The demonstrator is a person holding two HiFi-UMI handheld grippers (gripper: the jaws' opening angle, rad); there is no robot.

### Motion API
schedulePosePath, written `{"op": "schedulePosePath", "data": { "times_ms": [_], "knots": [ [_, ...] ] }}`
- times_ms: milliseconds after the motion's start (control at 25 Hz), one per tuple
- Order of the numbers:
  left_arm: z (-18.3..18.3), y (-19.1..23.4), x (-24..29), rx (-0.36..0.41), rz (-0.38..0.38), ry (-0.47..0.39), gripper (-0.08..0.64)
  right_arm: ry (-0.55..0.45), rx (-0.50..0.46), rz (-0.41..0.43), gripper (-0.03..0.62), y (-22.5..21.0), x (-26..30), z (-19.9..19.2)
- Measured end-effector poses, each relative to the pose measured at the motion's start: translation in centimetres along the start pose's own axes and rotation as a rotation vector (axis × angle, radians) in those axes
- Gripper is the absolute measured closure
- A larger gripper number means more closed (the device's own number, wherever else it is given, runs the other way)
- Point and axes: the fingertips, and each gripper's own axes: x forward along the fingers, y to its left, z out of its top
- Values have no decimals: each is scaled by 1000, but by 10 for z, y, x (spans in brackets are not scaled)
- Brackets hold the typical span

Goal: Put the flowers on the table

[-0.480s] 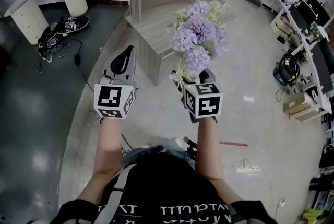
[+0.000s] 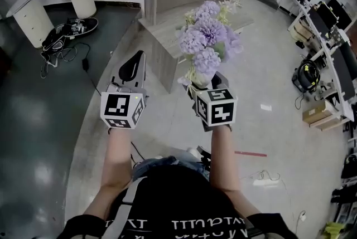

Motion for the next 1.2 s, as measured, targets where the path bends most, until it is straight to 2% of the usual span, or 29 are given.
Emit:
{"op": "schedulePosePath", "data": {
  "times_ms": [160,360,640,920,1200],
  "knots": [
    [0,-5,-7,-20,9,-4,549,4,-6,2,215,-2,-4,0],
    [-21,32,-15,-34,12,-3,549,18,8,-1,215,17,29,-2],
    [-31,50,-4,-36,35,3,550,9,13,2,215,8,54,2],
    [-48,64,40,-27,40,22,549,4,42,12,215,-23,96,10],
    [-63,83,112,-34,57,44,549,-1,77,26,215,-72,160,34]
  ]
}}
